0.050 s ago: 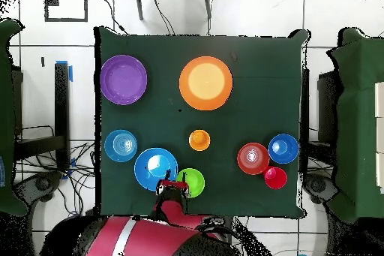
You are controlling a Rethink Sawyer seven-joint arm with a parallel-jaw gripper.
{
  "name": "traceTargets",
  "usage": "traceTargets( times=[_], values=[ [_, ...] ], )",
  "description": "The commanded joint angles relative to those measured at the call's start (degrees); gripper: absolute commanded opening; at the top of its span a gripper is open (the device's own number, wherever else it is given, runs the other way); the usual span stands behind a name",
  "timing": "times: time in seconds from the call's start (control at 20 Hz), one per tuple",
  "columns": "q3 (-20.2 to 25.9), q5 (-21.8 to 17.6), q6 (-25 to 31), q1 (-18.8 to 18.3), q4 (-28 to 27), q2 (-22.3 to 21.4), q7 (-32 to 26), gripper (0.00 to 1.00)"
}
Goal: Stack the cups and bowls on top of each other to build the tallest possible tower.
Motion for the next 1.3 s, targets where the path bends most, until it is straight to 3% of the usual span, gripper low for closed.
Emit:
traceTargets(
  times=[0.05,0.35,1.3],
  values=[
    [6.66,3.91,7.00,0.58,-9.05,2.73,8.04,1.00],
    [7.92,1.78,4.82,-0.18,-11.04,5.54,8.84,1.00],
    [4.01,5.34,4.13,3.78,-12.52,7.57,7.04,1.00]
  ],
)
